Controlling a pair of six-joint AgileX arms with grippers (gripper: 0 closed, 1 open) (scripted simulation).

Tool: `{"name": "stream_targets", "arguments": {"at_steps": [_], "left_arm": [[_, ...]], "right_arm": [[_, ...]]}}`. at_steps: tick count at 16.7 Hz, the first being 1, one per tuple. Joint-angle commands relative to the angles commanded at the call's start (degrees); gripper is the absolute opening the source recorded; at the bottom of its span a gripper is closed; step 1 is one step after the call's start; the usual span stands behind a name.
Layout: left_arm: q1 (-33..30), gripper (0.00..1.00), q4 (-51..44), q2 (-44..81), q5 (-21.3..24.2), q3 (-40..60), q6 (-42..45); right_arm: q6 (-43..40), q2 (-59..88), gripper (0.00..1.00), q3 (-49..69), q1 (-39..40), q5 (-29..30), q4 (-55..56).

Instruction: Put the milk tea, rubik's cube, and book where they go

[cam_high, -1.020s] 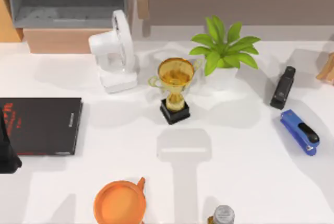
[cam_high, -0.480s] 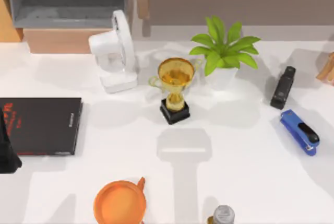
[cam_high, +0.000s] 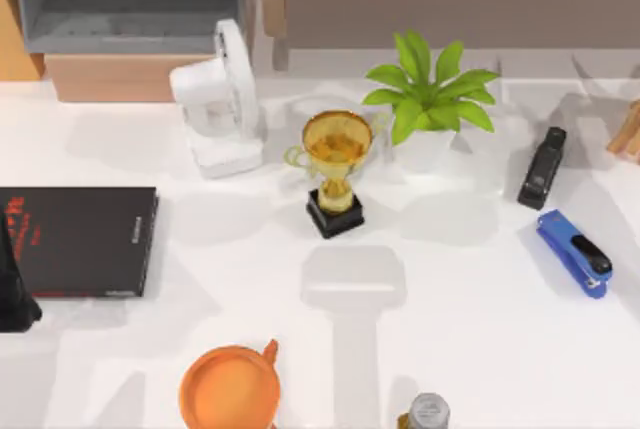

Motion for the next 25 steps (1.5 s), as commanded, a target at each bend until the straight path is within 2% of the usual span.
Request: {"name": "stream_targets", "arguments": {"at_steps": [7, 12, 15, 21, 25], "left_arm": [[0.0, 1.0, 0.0, 0.0, 0.0, 0.0, 0.0], [0.0, 1.0, 0.0, 0.0, 0.0, 0.0, 0.0], [0.0, 1.0, 0.0, 0.0, 0.0, 0.0, 0.0], [0.0, 1.0, 0.0, 0.0, 0.0, 0.0, 0.0], [-1.0, 1.0, 4.1, 5.6, -0.9, 5.0, -0.3]], "right_arm": [[-0.3, -41.8, 1.0, -41.5, -9.9, -10.7, -0.2], [-0.5, -61.3, 1.0, -60.8, -15.0, -16.1, -0.3], [-0.5, -65.8, 1.0, -65.2, -16.5, -17.7, -0.4], [-0.5, -66.1, 1.0, -65.5, -16.6, -17.9, -0.4], [-0.5, -66.1, 1.0, -65.5, -16.6, -17.9, -0.4]]}}
